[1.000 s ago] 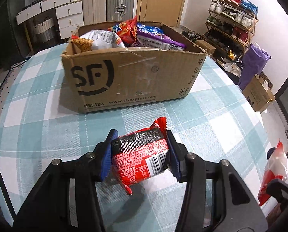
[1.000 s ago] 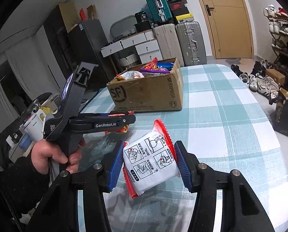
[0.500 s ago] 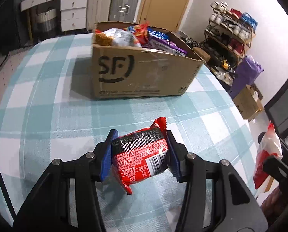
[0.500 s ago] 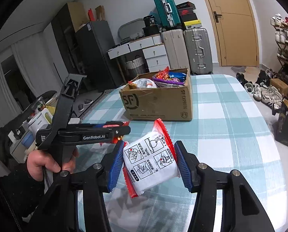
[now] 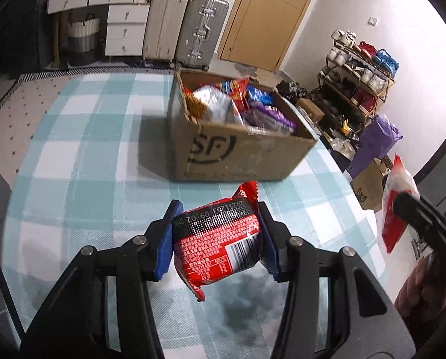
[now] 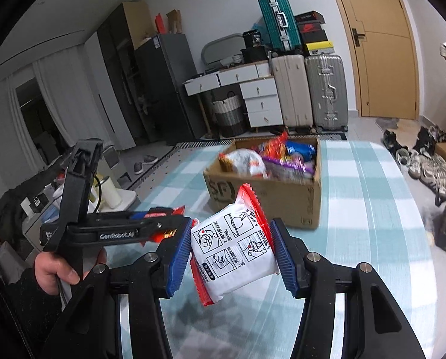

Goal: Organize snacks
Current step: 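Carry the white packet and red packet over the SF box with both tools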

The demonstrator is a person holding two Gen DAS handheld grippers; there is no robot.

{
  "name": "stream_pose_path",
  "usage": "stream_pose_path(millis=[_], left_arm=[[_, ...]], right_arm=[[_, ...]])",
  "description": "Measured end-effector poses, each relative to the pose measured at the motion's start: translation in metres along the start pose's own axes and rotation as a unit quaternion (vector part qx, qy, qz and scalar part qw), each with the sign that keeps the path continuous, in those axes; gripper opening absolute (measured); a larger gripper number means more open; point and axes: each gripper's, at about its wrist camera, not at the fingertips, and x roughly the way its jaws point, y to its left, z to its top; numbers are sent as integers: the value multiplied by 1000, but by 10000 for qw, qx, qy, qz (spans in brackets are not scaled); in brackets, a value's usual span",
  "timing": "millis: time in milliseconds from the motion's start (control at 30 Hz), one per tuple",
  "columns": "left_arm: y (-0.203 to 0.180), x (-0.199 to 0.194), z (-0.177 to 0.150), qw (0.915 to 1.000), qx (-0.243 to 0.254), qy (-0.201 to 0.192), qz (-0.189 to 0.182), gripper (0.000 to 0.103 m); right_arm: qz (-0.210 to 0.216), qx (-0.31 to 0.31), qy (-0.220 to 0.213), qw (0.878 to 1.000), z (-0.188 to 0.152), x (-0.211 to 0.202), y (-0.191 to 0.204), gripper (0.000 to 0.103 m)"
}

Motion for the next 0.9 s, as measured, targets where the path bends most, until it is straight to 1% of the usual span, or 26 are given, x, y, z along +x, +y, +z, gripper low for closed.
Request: stream_pose_path(millis=[133,267,433,533,700,900], left_arm=[[2,-11,23,9999,48,-86,-29,46],[-3,-17,50,9996,197,-179,-13,46],[-8,-15,79,9996,233,-149,-96,46],[-14,-9,95,9995,285,-123,-104,46],[-25,7,119,9992,361,-78,-123,46],[-33,34,149,9990,427,-8,-112,46]], right_arm=[[51,-142,-75,9999,27,5,0,53],[17,-231,-137,9996,52,12,-4,54],[-1,-349,-127,9993,82,27,-9,54],[-24,-435,-119,9990,98,38,-14,54],[-6,-296,60,9995,119,64,-32,54],[-47,-257,116,9996,140,90,-49,54]])
